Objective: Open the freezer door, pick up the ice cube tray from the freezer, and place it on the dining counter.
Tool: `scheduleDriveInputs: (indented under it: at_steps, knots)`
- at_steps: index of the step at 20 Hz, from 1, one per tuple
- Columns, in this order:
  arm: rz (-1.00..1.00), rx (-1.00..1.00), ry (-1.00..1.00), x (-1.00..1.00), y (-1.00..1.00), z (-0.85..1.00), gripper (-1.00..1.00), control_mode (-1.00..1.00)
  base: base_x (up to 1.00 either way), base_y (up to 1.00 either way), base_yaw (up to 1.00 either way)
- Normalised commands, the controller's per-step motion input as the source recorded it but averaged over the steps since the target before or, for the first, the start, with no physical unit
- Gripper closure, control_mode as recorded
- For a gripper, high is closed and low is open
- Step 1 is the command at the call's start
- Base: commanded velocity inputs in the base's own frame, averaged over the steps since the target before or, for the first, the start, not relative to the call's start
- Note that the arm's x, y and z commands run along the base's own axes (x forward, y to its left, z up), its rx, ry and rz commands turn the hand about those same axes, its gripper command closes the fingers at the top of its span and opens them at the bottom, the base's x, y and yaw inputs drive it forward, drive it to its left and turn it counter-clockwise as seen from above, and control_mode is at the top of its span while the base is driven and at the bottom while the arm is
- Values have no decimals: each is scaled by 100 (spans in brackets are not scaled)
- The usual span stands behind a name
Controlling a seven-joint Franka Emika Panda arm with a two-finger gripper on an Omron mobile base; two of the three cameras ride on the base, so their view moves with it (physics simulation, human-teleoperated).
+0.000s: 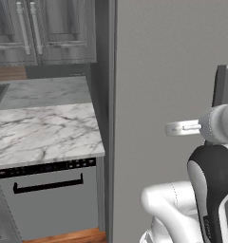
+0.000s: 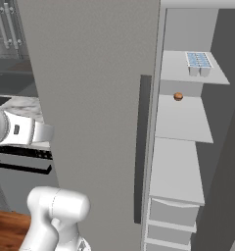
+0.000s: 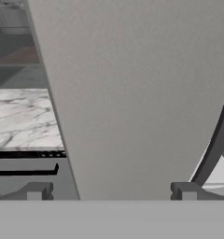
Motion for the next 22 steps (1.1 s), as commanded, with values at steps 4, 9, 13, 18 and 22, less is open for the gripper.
scheduleDriveInputs:
  at_steps: [4, 9, 13, 18, 22]
  knots:
    - [0, 0, 1, 0, 0, 0, -100, 100, 0, 0, 0]
    - [0, 0, 0, 0, 0, 0, -100, 100, -20, -30, 0]
    - [0, 0, 0, 0, 0, 0, -100, 100, -20, -52, 0]
    - [0, 0, 0, 0, 0, 0, -100, 100, -5, -57, 0]
    - [0, 0, 0, 0, 0, 0, -100, 100, -2, -60, 0]
